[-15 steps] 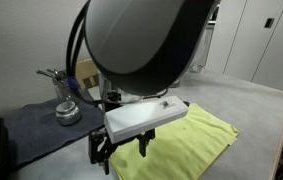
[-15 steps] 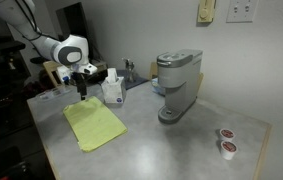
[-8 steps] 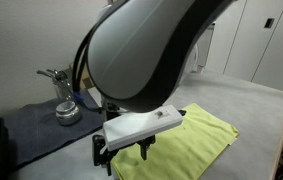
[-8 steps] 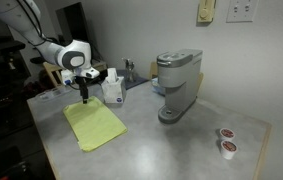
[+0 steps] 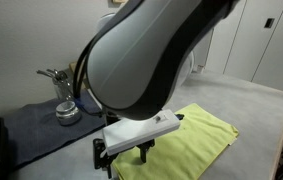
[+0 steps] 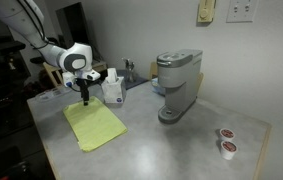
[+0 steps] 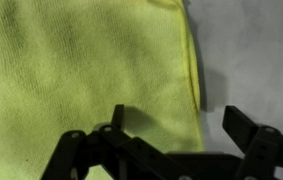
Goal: Fold the cloth on the table
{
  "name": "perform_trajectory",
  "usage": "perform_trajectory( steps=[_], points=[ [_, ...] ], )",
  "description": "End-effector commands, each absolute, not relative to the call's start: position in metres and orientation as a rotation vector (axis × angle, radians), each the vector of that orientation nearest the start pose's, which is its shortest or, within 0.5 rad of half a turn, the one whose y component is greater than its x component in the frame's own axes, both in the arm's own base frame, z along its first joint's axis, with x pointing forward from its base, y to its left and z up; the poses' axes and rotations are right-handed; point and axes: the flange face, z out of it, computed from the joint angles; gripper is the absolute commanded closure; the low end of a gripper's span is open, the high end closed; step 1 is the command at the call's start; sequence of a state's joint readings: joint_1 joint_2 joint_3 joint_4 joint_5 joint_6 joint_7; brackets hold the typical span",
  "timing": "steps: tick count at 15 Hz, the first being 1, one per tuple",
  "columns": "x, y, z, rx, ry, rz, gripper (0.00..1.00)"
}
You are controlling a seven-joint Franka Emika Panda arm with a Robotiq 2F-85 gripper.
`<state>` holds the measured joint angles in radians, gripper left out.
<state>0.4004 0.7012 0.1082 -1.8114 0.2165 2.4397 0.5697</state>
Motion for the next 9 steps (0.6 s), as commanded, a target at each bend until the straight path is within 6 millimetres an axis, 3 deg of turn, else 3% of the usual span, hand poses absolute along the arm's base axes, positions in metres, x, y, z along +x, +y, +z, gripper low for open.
perform_trajectory(
  steps=[1,4,9],
  points=[
    [0.5644,0.3101,0.144,-2.988,0.359,0.257,0.01],
    [0.5644,0.3105,0.1433,-2.991,0.347,0.263,0.29],
    [0.5673,0.3117,0.1443,-2.994,0.327,0.267,0.63]
  ],
)
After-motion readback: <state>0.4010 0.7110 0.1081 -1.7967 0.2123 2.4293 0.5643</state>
